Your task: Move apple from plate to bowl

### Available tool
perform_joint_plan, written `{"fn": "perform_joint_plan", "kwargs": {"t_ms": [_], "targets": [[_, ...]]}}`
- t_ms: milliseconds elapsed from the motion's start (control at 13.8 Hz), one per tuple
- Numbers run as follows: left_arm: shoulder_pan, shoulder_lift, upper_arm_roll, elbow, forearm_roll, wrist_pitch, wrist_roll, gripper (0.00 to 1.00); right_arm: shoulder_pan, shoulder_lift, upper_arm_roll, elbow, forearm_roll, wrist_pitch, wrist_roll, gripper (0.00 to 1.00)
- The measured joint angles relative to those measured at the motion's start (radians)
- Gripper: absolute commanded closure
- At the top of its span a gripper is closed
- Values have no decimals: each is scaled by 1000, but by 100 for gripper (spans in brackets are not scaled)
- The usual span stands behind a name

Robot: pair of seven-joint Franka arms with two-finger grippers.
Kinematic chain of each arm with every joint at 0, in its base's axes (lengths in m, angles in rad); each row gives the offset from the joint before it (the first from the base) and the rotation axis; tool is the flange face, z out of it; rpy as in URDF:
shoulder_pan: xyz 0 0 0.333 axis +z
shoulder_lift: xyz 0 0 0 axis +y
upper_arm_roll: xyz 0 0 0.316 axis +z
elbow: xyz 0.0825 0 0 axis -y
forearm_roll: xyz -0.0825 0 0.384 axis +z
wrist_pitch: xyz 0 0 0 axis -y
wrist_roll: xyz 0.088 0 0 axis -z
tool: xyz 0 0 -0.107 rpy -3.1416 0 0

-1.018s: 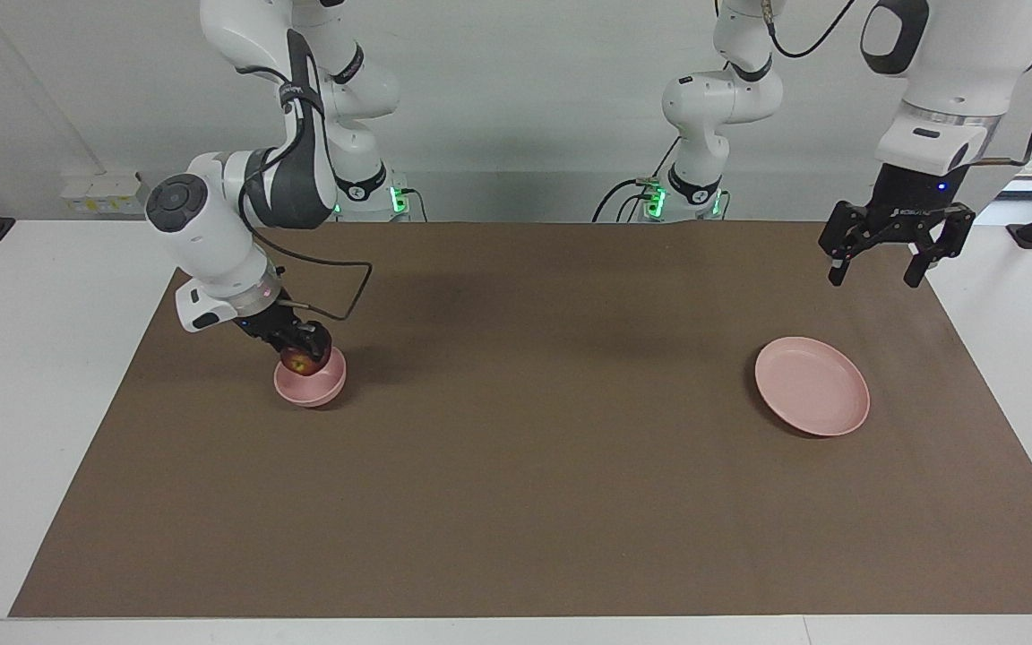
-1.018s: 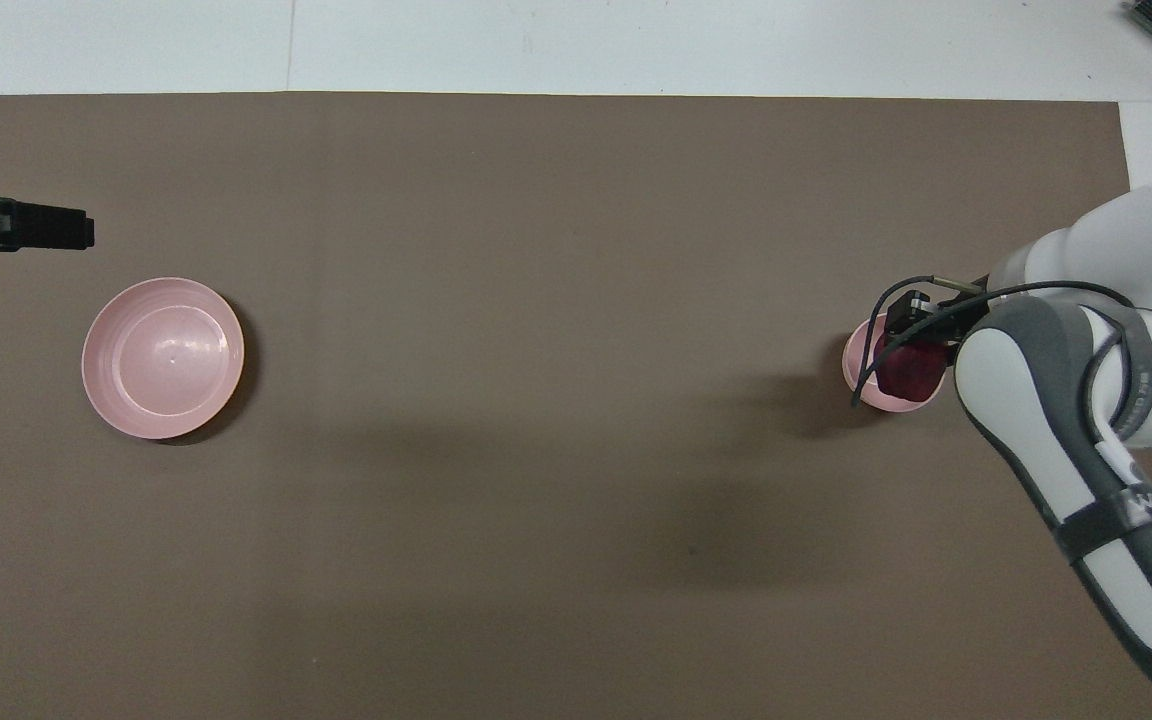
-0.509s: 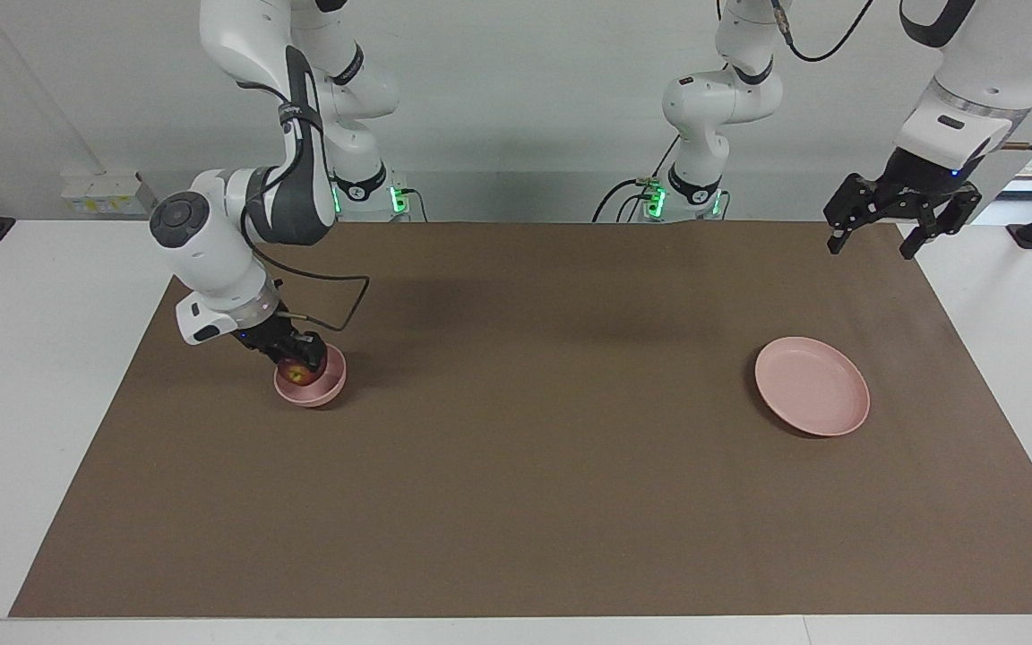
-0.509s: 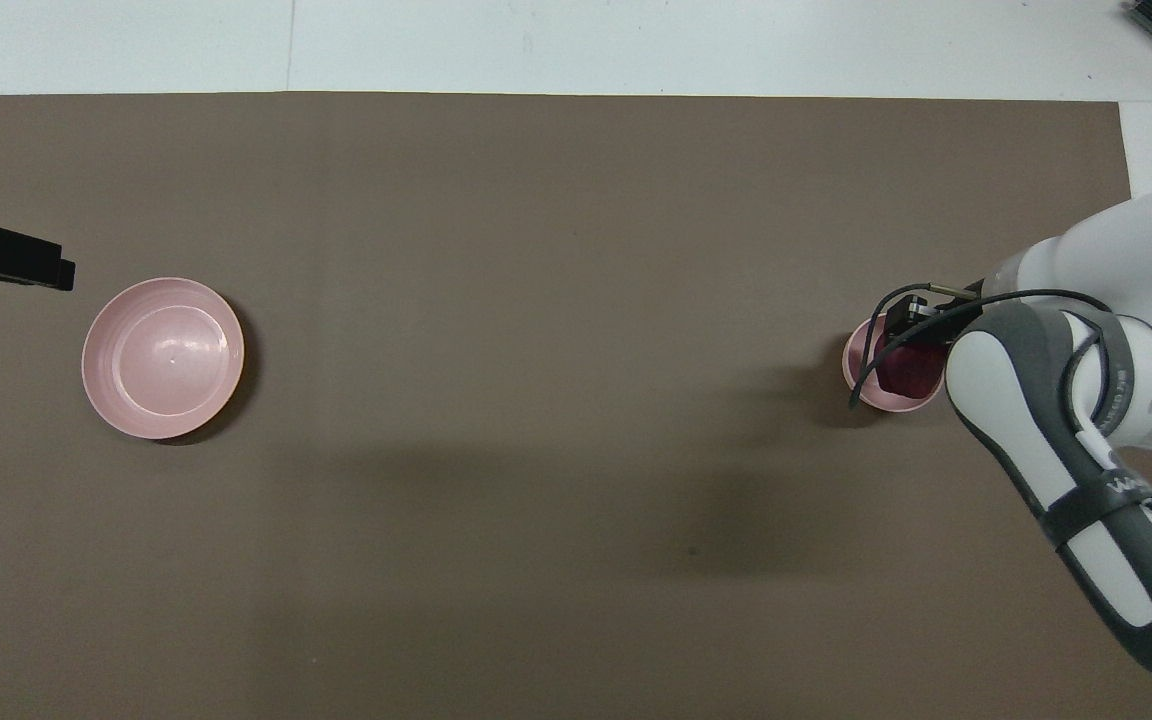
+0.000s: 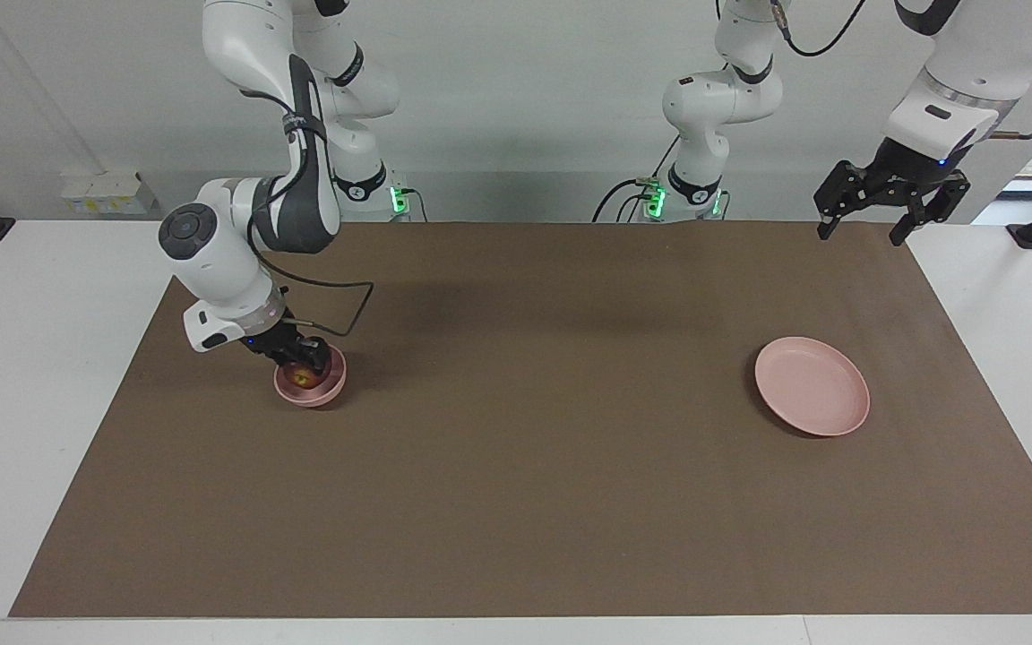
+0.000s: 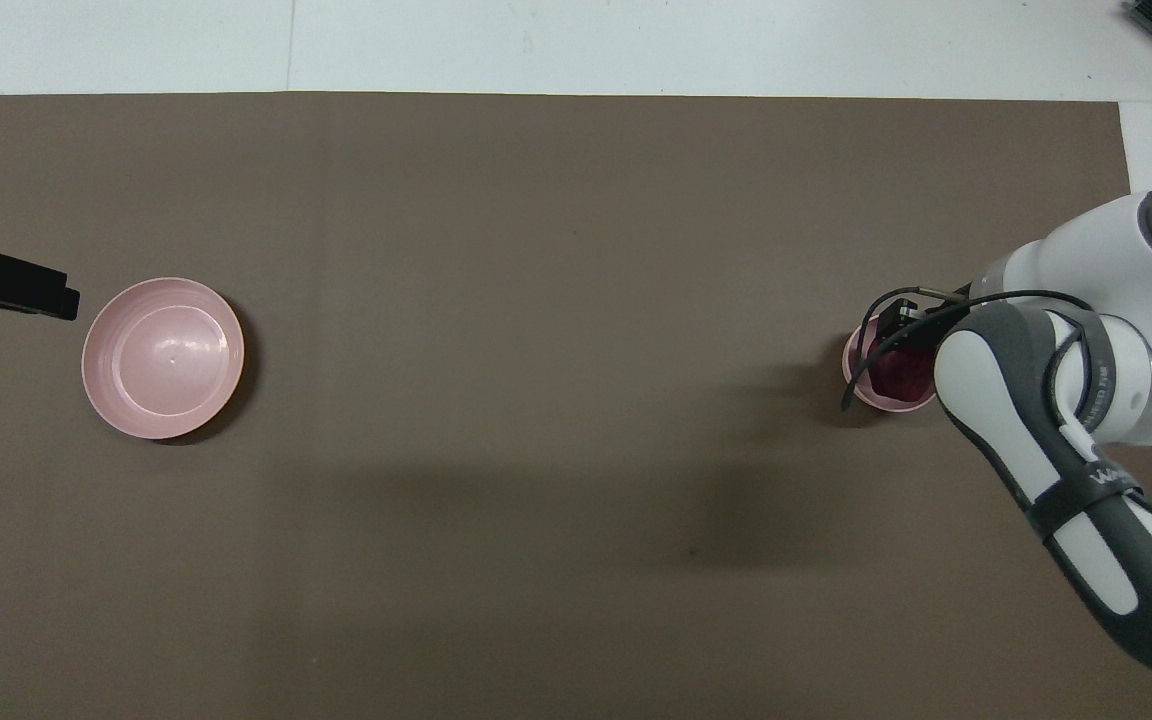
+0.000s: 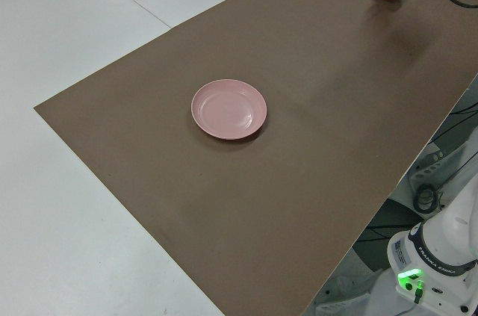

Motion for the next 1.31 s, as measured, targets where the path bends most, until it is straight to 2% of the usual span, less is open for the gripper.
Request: {"fn": "perform_joint_plan", "kwargs": {"t_ms": [73,364,509,800,1018,1309], "targets": [[0,0,0,0,0,-1,0,0,0,1,-1,0,0,0,0,0],[0,-3,2,1,0,4,0,0,1,0,0,17,0,-2,0,0],[0,-5,2,1,0,18,0,0,1,-4,1,61,-3,-42,0,0],[0,-9,3,1,0,24,0,0,1,-50,1,205,-71,-219,0,0],[1,-9,4,1,0,28,0,0,1,-138,2,234,-107,-307,-2,0],[-1,-18,10,1,0,29,0,0,2,-234,14,369,-118,-586,-80,0]]}}
